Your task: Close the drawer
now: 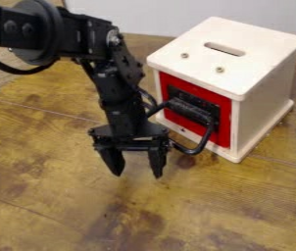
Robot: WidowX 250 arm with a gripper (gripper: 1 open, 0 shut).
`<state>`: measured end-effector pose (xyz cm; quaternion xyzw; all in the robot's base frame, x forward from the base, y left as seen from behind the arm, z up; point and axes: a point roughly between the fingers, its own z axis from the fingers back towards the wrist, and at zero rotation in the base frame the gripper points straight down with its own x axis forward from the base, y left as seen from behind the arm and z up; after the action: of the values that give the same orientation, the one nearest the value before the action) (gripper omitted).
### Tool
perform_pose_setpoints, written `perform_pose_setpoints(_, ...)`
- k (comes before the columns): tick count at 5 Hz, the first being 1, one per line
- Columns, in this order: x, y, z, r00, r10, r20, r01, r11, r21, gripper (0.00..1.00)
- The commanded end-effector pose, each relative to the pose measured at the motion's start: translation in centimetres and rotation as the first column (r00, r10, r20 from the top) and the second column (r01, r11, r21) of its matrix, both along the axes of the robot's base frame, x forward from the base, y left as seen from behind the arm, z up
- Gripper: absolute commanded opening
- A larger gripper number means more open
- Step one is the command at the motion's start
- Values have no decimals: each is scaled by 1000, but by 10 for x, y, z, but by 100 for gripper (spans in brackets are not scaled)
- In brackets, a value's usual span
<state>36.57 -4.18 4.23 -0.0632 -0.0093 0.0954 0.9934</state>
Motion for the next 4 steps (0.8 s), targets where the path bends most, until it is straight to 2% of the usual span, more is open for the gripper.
perform_pose_setpoints(1,9,-6,25,997,-16,74,17,1000,-12,100)
perform_pose_setpoints(4,11,-4,30,996,-23,86,24,1000,-14,100)
